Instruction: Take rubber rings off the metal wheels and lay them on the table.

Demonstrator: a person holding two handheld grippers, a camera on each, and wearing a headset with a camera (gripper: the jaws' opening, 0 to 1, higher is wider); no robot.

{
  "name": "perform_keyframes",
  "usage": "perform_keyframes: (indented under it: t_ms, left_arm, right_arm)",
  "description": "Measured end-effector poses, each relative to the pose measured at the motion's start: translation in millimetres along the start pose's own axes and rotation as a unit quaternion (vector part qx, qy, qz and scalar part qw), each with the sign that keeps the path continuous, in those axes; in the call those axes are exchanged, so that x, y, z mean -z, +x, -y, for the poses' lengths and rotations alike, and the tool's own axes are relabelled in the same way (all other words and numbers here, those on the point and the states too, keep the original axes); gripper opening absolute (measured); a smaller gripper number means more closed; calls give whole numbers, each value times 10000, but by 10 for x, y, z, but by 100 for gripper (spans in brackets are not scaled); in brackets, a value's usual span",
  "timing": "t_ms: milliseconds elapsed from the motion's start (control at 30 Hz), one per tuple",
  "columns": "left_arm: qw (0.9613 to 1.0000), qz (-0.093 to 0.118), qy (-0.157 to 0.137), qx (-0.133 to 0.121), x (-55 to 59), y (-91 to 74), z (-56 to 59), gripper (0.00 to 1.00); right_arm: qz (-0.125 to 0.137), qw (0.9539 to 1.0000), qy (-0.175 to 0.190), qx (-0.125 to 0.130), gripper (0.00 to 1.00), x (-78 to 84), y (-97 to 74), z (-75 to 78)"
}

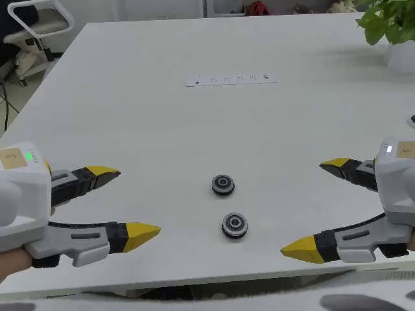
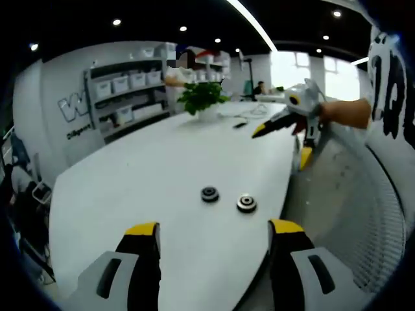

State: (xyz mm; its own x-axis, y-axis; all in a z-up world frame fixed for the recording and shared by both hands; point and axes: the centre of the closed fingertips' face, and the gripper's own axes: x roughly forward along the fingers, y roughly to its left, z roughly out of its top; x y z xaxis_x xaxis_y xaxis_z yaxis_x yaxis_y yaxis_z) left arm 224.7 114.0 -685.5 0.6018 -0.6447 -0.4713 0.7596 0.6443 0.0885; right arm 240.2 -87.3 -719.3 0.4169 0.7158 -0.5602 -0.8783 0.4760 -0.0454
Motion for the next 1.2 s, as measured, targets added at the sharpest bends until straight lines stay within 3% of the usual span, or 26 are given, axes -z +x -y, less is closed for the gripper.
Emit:
perform_keyframes:
  t_ms: [333,800,1200]
  left_arm:
    - [9999,112,54,-24,-32,-9,-8,69]
    - [9999,117,69,10,-40,8,-13,69]
    - [9996,170,201,51,-116,23,-33,69]
  right_arm:
    - [-44,10000,1,-23,92,26,3,-10]
    - [-31,10000,9,21,93,30,0,19]
    - [9,10000,-57,-13,90,-18,-4,35]
